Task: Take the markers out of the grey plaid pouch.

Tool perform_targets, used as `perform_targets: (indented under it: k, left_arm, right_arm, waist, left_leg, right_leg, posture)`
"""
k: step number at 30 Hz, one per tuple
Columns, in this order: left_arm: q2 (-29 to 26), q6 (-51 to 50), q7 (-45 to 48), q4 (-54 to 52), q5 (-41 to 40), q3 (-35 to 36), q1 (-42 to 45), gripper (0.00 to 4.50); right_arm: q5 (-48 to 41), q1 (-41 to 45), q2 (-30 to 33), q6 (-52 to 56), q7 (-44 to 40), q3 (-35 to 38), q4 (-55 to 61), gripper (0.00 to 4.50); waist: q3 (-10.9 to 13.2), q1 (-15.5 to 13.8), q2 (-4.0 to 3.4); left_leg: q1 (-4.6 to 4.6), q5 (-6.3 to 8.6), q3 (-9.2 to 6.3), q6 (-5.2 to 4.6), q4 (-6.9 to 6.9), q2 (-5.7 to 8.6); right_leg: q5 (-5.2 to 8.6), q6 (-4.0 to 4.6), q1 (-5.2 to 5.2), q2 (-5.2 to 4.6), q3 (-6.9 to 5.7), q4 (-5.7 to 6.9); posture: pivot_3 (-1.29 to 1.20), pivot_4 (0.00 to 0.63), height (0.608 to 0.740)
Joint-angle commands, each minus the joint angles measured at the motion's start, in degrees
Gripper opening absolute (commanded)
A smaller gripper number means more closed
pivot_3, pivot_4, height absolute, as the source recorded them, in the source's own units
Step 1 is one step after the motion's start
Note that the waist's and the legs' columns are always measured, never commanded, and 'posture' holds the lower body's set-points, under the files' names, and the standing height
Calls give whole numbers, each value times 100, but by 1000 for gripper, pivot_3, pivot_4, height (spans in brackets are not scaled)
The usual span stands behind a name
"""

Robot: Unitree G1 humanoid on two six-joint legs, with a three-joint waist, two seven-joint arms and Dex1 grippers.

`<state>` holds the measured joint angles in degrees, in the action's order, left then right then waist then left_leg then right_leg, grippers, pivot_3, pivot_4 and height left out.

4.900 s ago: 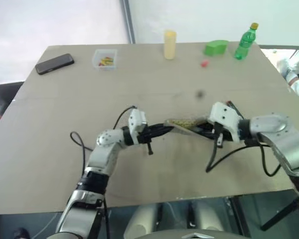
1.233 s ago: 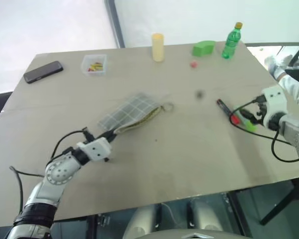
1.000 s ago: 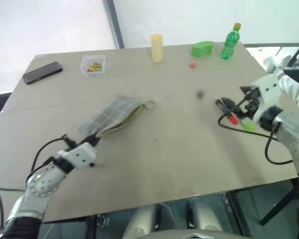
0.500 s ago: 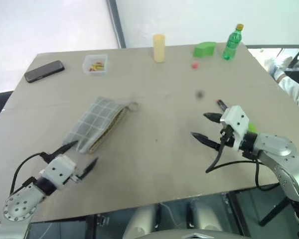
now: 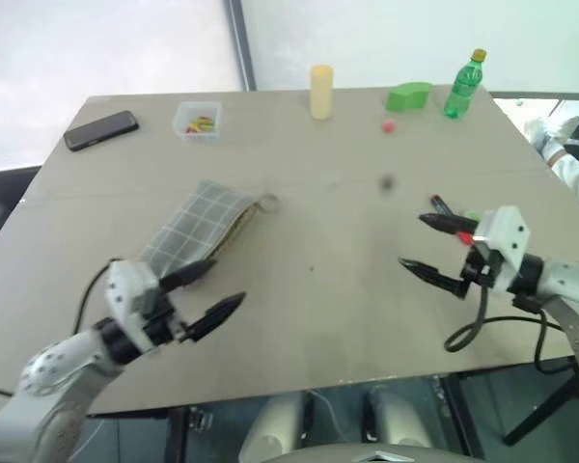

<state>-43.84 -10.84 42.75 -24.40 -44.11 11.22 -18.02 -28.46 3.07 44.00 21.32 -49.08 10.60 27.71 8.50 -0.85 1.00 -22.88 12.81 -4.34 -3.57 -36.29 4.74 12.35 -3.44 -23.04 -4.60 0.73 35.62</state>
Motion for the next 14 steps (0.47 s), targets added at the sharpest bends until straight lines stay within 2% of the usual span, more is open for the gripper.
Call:
perform_targets:
  k: [1, 8, 14]
  left_arm:
    - [66, -130, 175, -61, 105, 126, -77, 4310]
    - [-41, -362, 675, 21, 118, 846, -782, 4310]
    - [17, -479, 901, -98, 222, 1090, -1094, 4310]
  right_arm:
    - [-249, -344, 323, 296, -37, 862, 127, 4015]
    - [-318, -1920, 699, 835, -409, 2330, 335, 4015]
    - [-251, -2238, 732, 892, -435, 2453, 374, 4015]
  waist:
    - [1, 13, 1]
    - [5, -30, -1]
    - [8, 3, -3]
  left_leg:
    - [-1, 2, 4, 0, 3, -1]
    - [-6, 10, 0, 1, 10, -8]
    - [-3, 14, 11, -4, 6, -12]
  right_leg:
    - [0, -1, -4, 1, 4, 0]
    - [15, 19, -4, -5, 3, -5]
    - [33, -9, 2, -22, 3, -15]
  posture:
    - [0, 150, 740]
    - [0, 150, 740]
    - [0, 150, 740]
